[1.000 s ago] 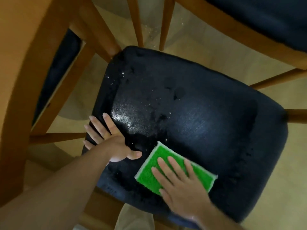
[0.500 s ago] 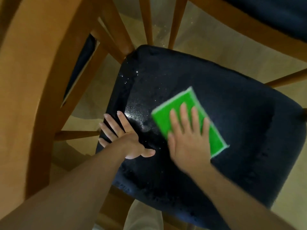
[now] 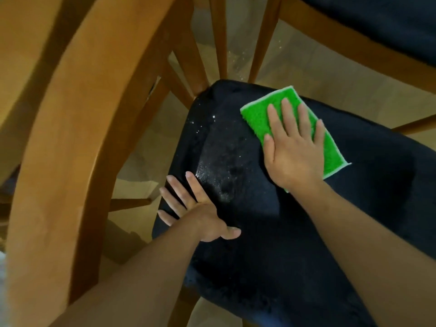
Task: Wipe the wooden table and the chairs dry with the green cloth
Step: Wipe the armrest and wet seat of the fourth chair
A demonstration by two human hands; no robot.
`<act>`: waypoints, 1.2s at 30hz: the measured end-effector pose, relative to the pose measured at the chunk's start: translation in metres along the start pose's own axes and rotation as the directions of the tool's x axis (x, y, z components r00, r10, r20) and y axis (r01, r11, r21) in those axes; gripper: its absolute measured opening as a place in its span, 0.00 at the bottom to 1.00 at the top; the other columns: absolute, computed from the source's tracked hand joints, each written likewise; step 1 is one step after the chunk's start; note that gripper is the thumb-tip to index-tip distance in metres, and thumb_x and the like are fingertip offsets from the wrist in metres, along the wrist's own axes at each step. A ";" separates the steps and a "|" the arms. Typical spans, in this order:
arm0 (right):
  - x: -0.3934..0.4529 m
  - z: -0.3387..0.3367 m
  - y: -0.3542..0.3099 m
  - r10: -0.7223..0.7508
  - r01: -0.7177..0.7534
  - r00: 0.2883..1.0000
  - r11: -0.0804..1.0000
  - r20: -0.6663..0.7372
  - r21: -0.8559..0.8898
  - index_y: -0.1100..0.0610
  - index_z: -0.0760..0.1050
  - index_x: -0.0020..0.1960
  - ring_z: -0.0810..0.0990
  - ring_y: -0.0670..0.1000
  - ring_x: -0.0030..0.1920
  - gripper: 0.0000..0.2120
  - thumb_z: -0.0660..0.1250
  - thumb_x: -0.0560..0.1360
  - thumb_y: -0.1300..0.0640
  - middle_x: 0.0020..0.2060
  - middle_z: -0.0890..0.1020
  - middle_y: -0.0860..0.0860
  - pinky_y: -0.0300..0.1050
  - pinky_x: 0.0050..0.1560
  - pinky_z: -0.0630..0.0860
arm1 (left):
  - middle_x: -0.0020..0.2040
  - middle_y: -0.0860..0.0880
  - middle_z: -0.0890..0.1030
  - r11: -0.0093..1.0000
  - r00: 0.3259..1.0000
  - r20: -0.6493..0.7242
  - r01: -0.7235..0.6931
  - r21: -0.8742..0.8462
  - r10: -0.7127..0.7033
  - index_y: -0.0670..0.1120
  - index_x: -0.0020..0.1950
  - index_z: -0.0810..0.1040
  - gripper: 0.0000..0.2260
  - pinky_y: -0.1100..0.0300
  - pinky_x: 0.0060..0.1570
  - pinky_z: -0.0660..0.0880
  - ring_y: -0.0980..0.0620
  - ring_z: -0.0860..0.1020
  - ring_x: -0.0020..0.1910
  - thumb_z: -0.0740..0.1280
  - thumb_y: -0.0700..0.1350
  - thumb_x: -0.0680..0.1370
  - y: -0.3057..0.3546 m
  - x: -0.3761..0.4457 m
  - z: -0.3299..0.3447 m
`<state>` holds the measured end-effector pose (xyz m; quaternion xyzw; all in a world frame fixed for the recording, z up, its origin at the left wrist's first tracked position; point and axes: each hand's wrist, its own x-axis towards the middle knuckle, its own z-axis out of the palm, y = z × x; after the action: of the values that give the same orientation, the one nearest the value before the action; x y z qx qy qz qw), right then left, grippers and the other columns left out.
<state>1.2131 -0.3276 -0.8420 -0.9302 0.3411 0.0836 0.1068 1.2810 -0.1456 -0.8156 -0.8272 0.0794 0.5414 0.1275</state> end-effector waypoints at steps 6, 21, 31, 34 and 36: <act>-0.105 0.025 -0.045 -0.213 0.214 0.974 0.977 0.074 -0.003 0.50 0.51 0.79 0.50 0.60 0.77 0.28 0.47 0.80 0.44 0.78 0.52 0.54 0.64 0.73 0.47 | 0.54 0.40 0.10 0.991 0.991 -0.044 -0.128 -0.024 0.127 0.49 0.54 0.09 0.70 0.35 0.66 0.35 0.37 0.18 0.61 0.77 0.62 0.61 -0.006 -0.020 -0.010; 0.043 0.002 -0.067 0.028 -0.028 1.000 0.999 0.009 0.029 0.50 0.46 0.79 0.44 0.59 0.77 0.28 0.44 0.80 0.44 0.79 0.49 0.52 0.66 0.72 0.42 | 0.62 0.45 0.71 0.811 0.095 -0.878 -0.439 0.387 0.470 0.44 0.67 0.71 0.18 0.59 0.57 0.65 0.48 0.70 0.60 0.61 0.48 0.78 -0.052 -0.151 -0.130; -0.063 0.027 -0.096 -0.725 0.730 0.675 0.683 0.141 0.016 0.47 0.60 0.75 0.53 0.56 0.75 0.26 0.51 0.79 0.43 0.76 0.60 0.49 0.64 0.72 0.51 | 0.75 0.44 0.62 0.858 0.269 -0.865 -0.426 0.286 0.422 0.40 0.75 0.60 0.25 0.58 0.71 0.52 0.49 0.58 0.74 0.60 0.46 0.80 -0.052 -0.120 -0.136; 0.003 0.017 -0.080 -0.724 0.733 0.680 0.676 0.116 -0.076 0.46 0.58 0.76 0.53 0.54 0.75 0.26 0.49 0.79 0.41 0.75 0.59 0.47 0.61 0.72 0.51 | 0.76 0.46 0.61 0.855 0.272 -0.864 -0.434 0.283 0.424 0.41 0.76 0.60 0.24 0.58 0.71 0.51 0.50 0.57 0.75 0.59 0.46 0.81 -0.052 -0.117 -0.136; 0.050 0.006 -0.081 -0.574 0.583 0.812 0.804 0.102 -0.114 0.47 0.58 0.76 0.54 0.56 0.76 0.27 0.44 0.80 0.41 0.75 0.62 0.48 0.61 0.73 0.50 | 0.75 0.47 0.61 0.856 0.267 -0.868 -0.434 0.280 0.419 0.42 0.76 0.60 0.24 0.60 0.71 0.49 0.51 0.57 0.75 0.59 0.46 0.80 -0.052 -0.116 -0.135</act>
<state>1.3028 -0.2962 -0.8481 -0.9919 0.0312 0.0995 0.0720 1.3668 -0.1364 -0.6518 -0.9319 0.3503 0.0164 -0.0923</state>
